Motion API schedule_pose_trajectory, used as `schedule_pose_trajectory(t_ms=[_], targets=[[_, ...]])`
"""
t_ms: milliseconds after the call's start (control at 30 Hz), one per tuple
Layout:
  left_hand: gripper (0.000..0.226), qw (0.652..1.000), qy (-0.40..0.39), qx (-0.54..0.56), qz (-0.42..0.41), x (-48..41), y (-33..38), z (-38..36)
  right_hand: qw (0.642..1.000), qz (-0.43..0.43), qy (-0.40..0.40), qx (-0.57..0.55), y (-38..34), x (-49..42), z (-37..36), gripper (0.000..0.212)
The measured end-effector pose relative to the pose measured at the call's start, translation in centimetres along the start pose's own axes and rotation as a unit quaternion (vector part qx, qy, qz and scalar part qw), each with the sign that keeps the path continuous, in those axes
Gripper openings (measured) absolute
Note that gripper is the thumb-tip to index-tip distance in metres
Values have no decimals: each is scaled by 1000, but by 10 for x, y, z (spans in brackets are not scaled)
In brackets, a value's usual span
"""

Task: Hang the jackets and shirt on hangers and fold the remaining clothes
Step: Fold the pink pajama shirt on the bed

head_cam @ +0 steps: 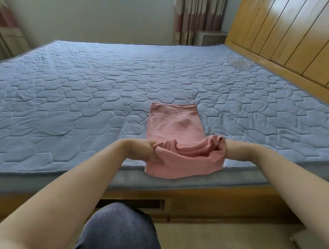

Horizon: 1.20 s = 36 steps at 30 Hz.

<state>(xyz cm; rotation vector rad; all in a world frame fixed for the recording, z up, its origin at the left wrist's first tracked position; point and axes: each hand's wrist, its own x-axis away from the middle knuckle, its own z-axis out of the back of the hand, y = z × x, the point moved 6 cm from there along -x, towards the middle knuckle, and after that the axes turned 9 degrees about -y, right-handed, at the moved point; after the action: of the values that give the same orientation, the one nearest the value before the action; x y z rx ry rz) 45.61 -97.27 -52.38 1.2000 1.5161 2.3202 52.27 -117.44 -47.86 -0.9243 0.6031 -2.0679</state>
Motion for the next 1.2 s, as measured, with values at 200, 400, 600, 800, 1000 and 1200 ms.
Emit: schedule_pose_trajectory(t_ms=[200, 400, 600, 800, 1000, 1200], targets=[[24, 878, 336, 302, -158, 2, -7, 54, 948, -16, 148, -281, 38, -27, 30, 30], [39, 714, 683, -40, -147, 25, 32, 68, 893, -117, 338, -273, 52, -78, 55, 40], [28, 671, 492, -519, -197, -15, 86, 12, 882, -215, 376, -189, 68, -102, 66, 45], [58, 877, 319, -343, 109, -64, 3, 49, 893, -286, 324, -128, 87, -98, 49, 43], [59, 869, 324, -341, 155, -69, 4, 55, 813, 4, 539, 221, 2, -73, 54, 31], [59, 860, 344, -325, 193, -74, 9, 64, 824, -32, 472, 313, -4, -88, 33, 36]])
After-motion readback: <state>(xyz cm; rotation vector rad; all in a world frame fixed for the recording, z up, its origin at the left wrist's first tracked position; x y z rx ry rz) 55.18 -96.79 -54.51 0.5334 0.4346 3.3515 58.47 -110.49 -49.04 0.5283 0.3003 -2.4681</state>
